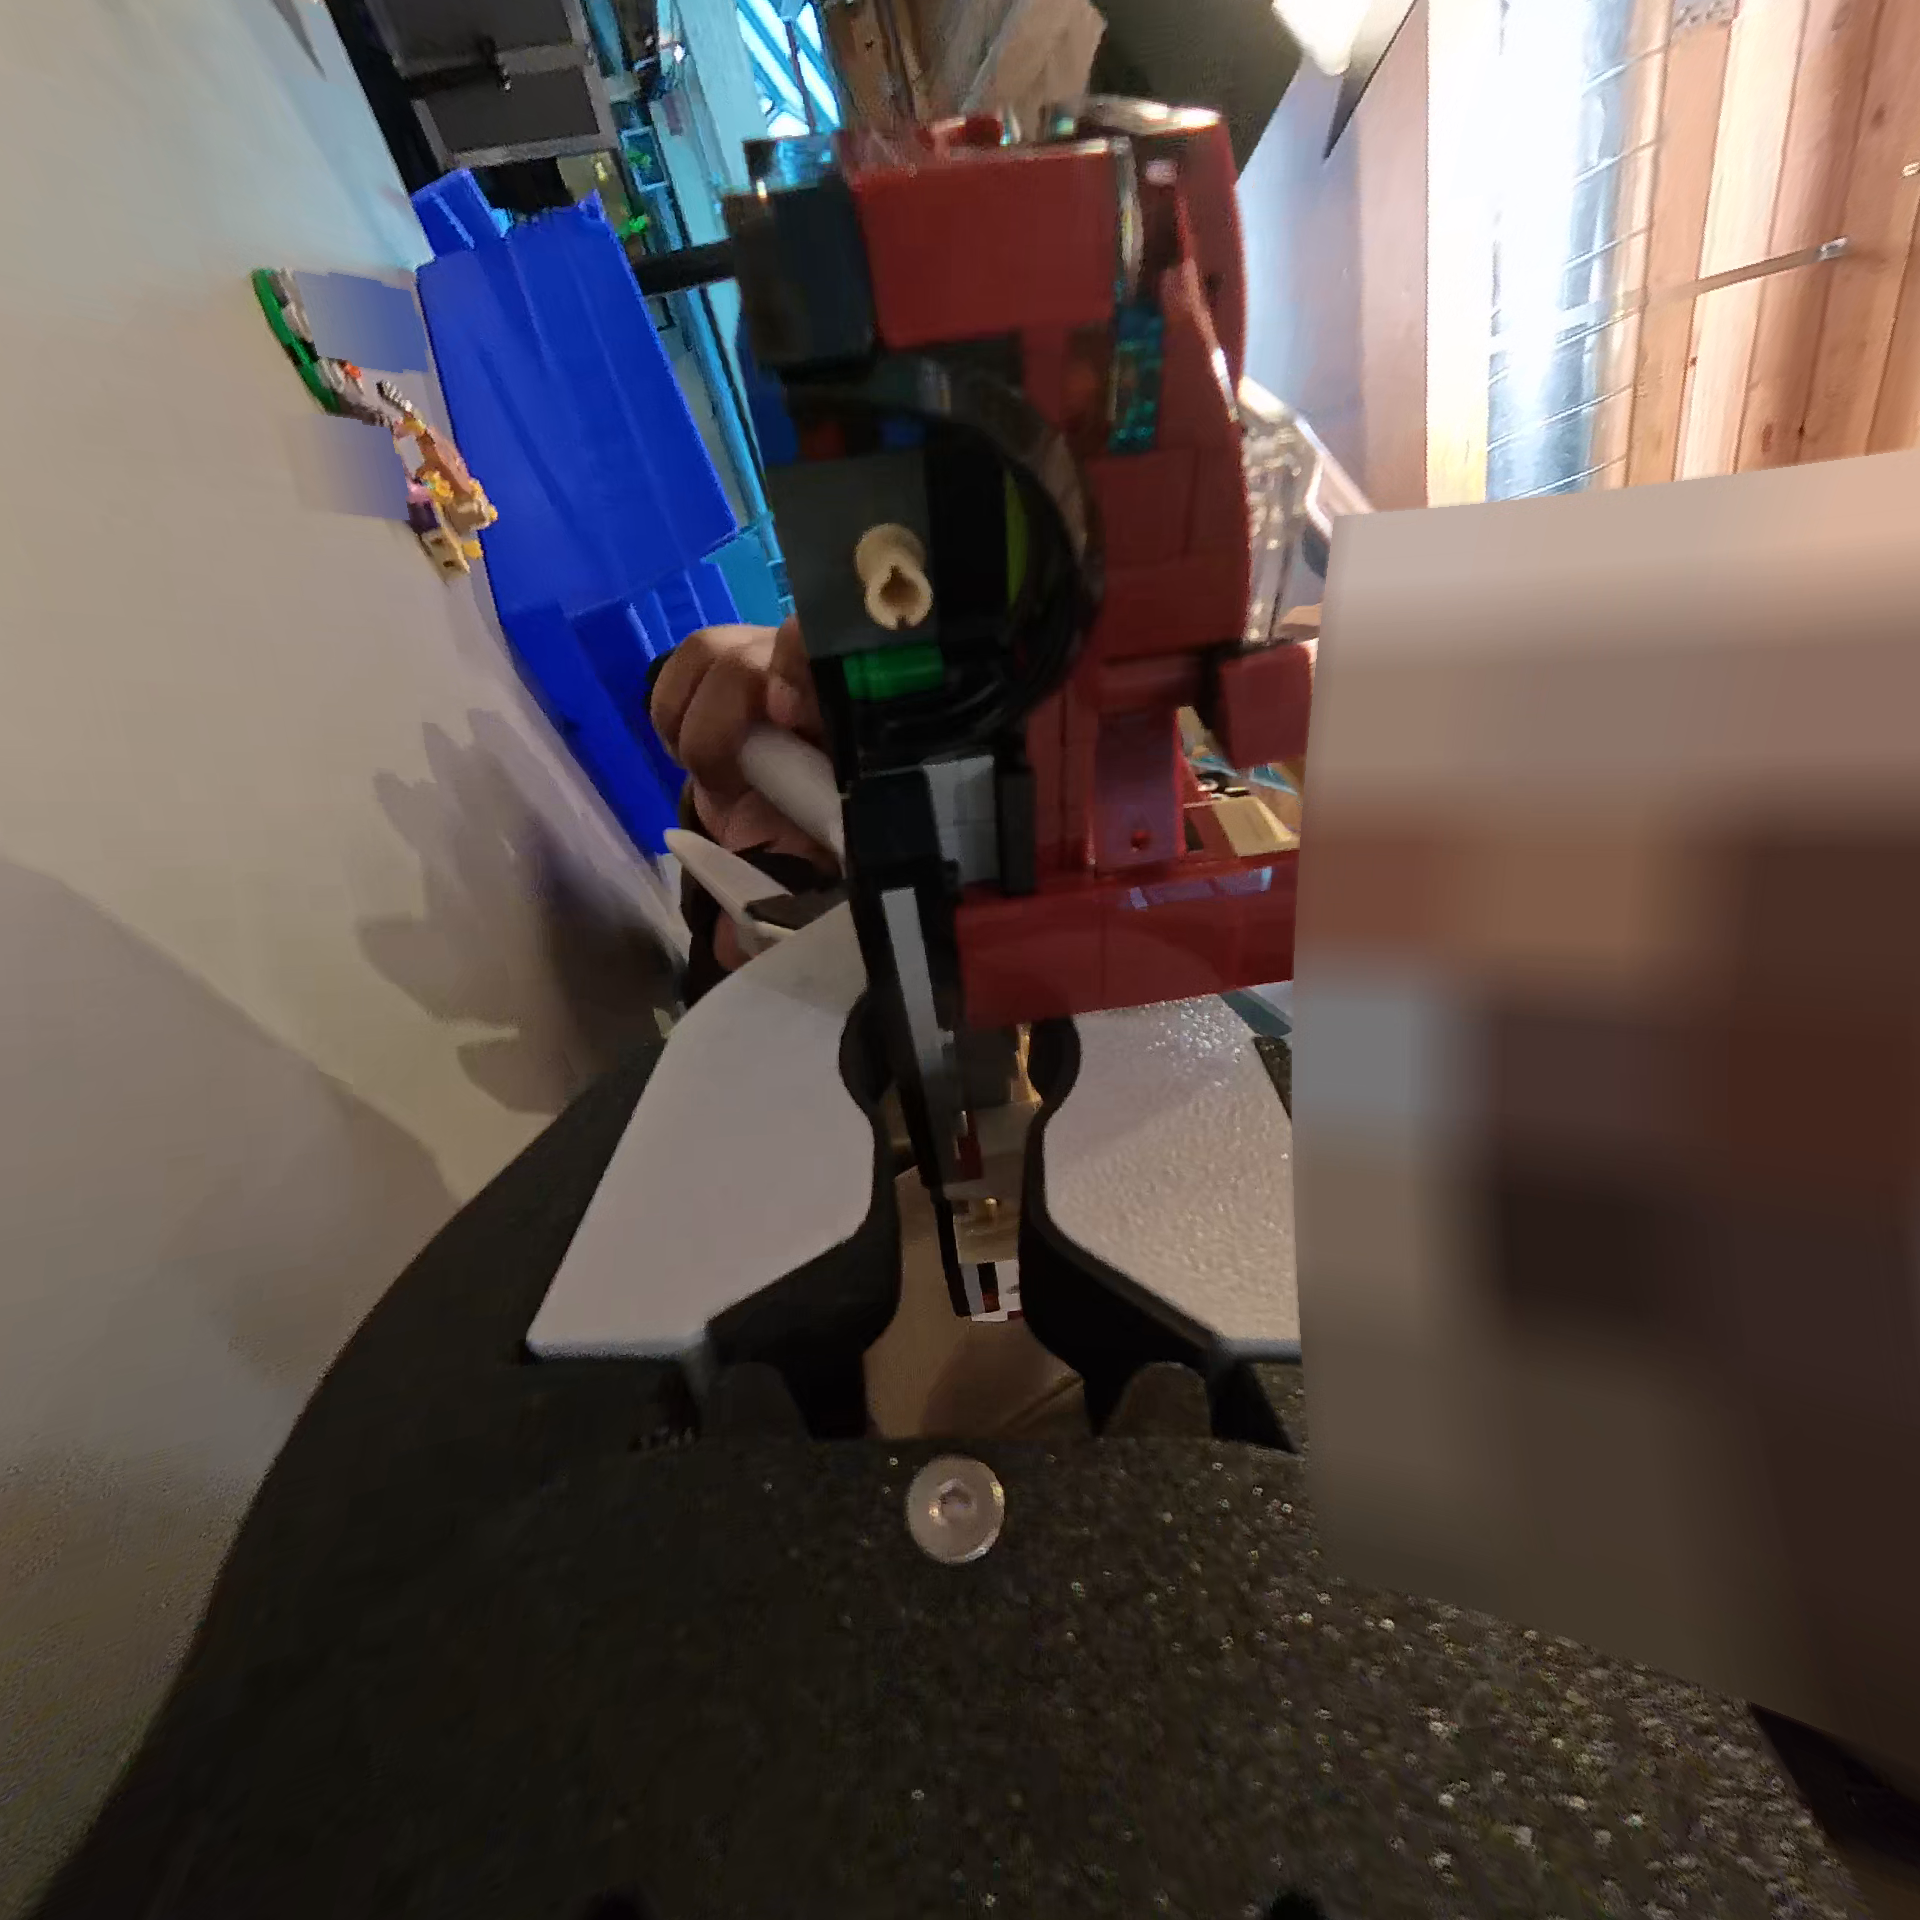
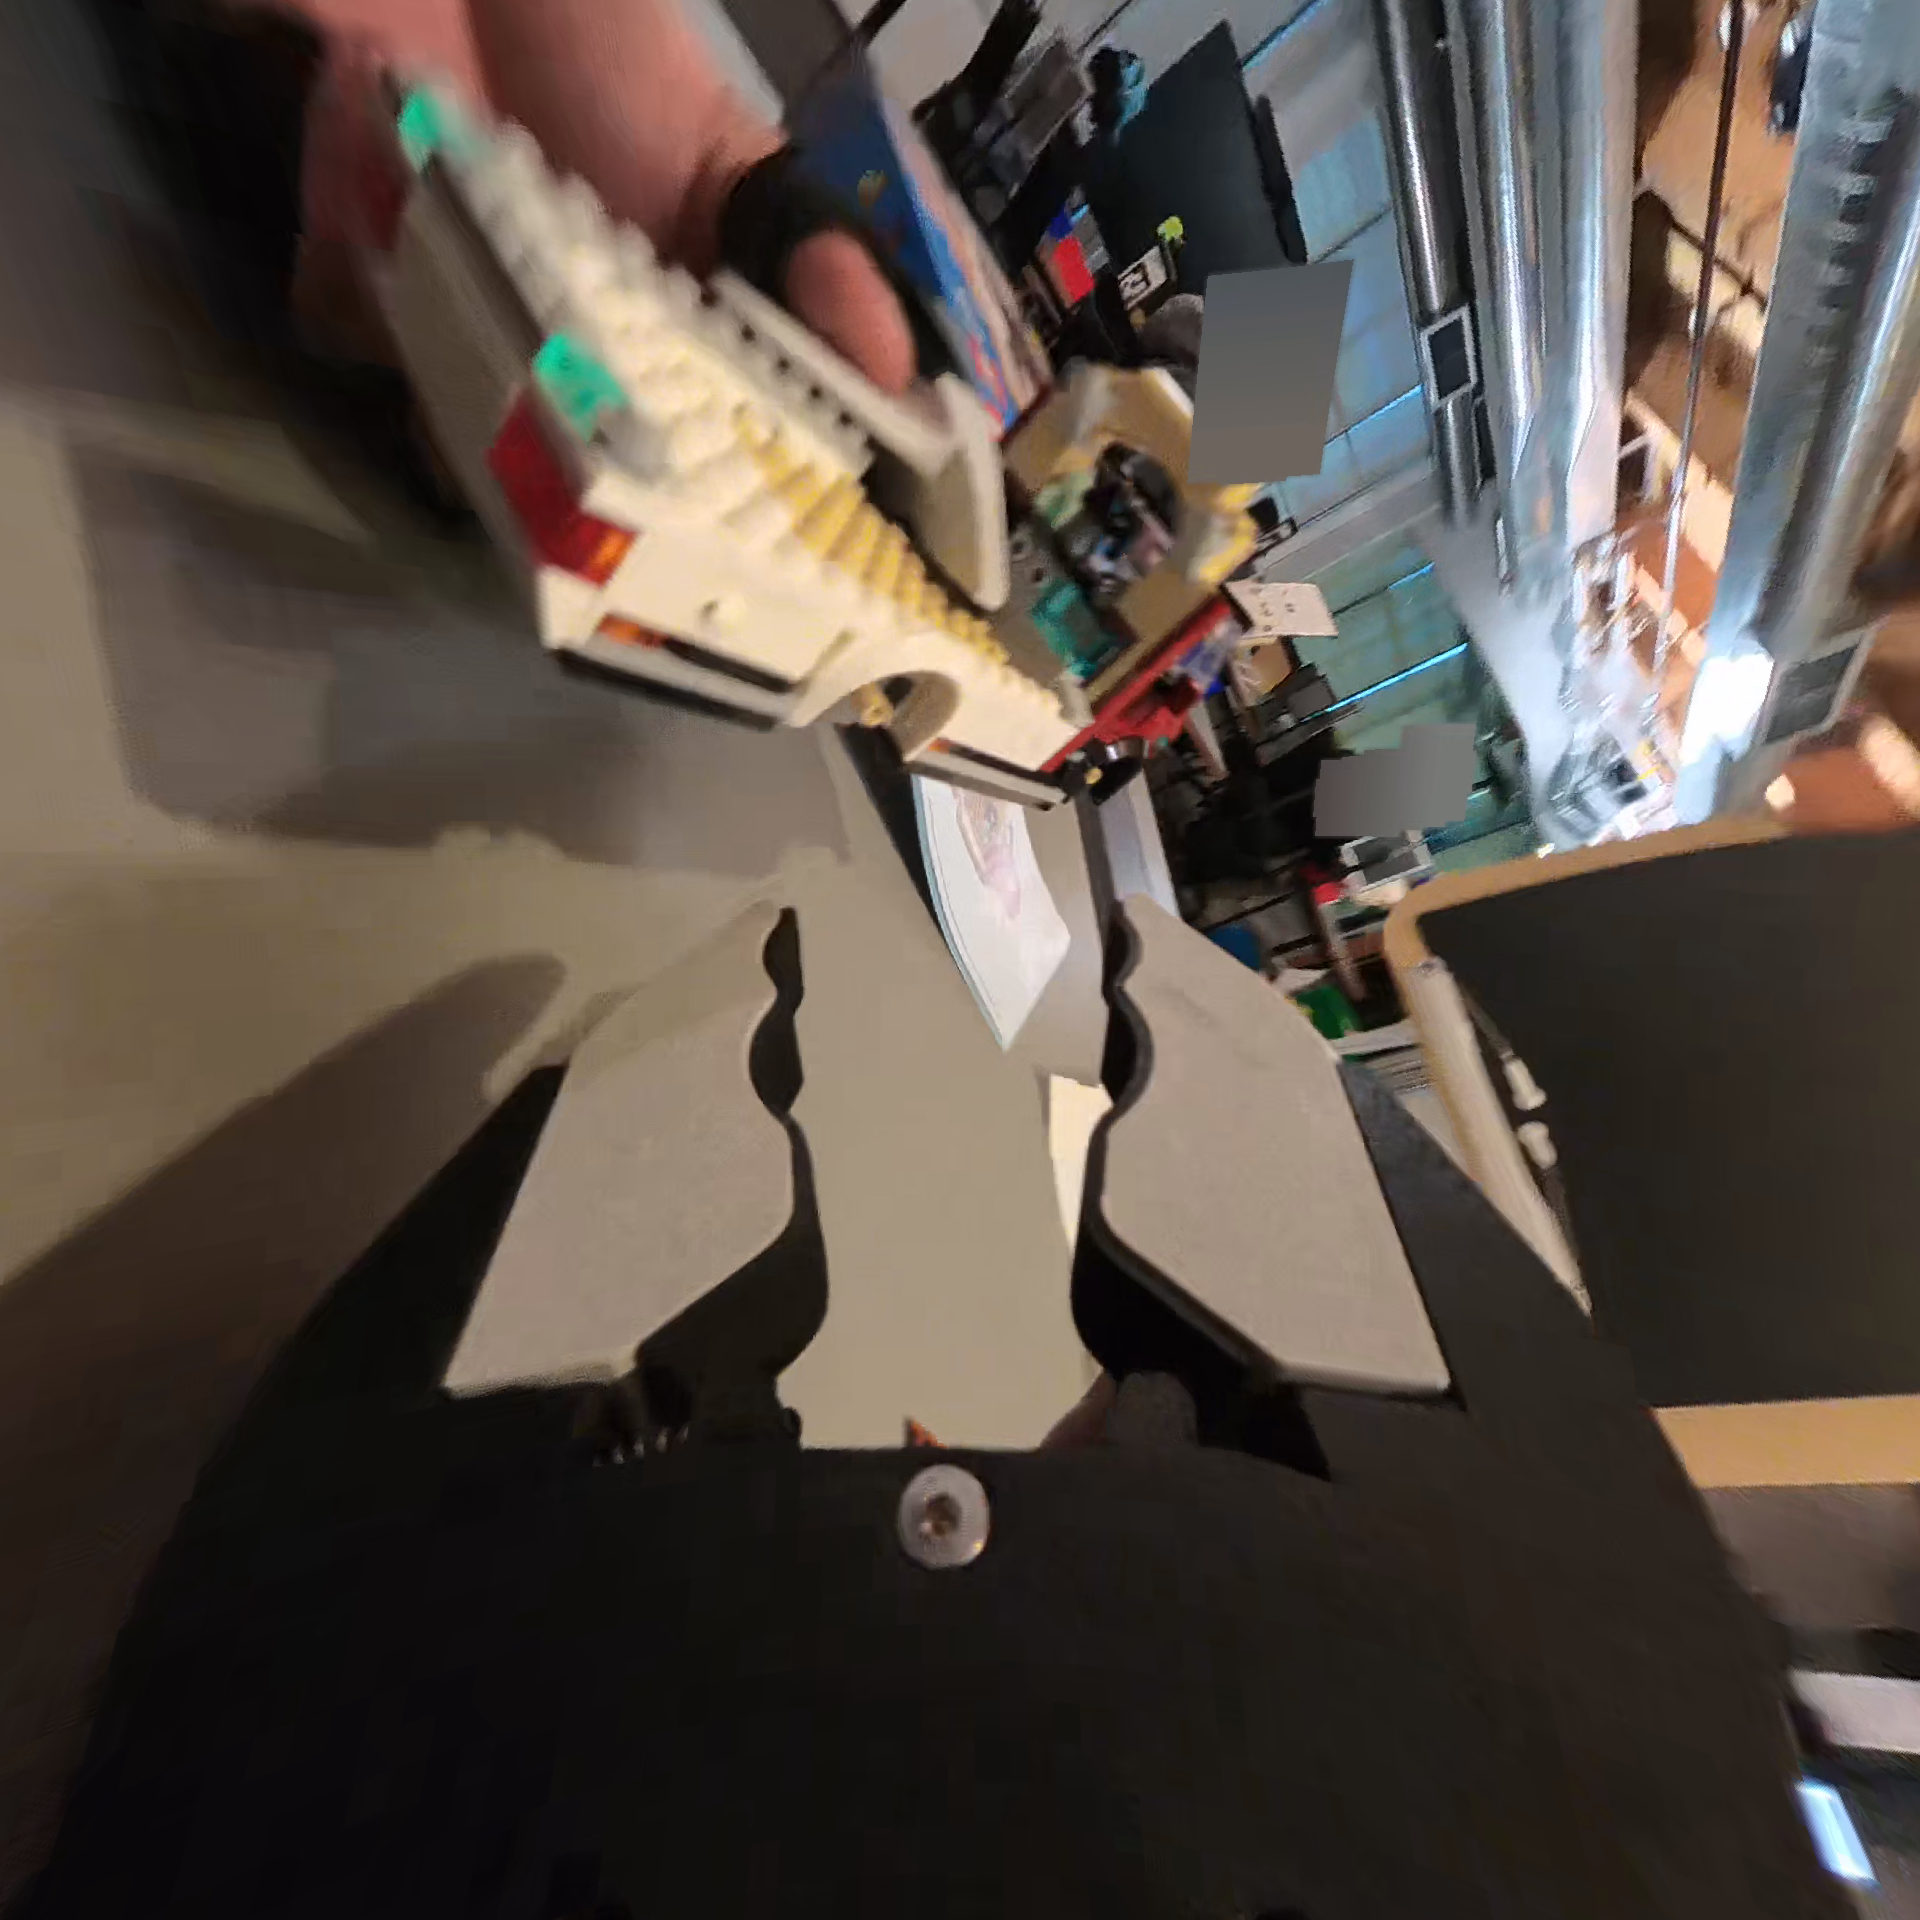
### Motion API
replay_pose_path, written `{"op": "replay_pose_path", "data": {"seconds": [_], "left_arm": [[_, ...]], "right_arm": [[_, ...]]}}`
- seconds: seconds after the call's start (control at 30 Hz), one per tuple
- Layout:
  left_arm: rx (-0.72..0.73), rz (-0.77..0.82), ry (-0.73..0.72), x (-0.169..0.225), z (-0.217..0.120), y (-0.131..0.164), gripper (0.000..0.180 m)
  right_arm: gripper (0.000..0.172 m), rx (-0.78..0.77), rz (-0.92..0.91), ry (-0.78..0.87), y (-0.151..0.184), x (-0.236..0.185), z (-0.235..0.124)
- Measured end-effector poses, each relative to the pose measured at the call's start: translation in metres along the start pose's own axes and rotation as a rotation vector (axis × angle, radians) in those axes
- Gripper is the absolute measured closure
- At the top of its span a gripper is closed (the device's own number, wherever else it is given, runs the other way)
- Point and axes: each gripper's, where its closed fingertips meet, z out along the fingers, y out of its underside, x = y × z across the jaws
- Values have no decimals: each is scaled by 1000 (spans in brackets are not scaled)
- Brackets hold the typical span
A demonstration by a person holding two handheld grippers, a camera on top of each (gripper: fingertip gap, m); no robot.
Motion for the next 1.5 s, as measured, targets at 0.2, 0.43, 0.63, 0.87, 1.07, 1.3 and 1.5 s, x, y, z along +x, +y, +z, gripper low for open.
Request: {"op": "replay_pose_path", "data": {"seconds": [0.2,0.43,0.63,0.87,1.07,1.3,1.5], "left_arm": [[-46,-46,-55,-12,2,11,159],[-92,-66,-87,-17,4,19,159],[-111,-75,-127,-23,3,22,159],[-120,-72,-143,-25,3,24,159],[-130,-64,-146,-25,4,25,159],[-148,-42,-157,-25,4,28,159],[-150,-41,-156,-25,4,28,159]], "right_arm": [[104,14,-269,70,-10,-17,10],[105,42,-316,47,-9,-24,20],[112,57,-342,25,-11,-32,19],[119,43,-336,-9,-10,-36,19],[121,42,-323,-22,-12,-36,18],[132,53,-316,-17,-14,-33,16],[134,49,-326,-9,-14,-33,17]]}}
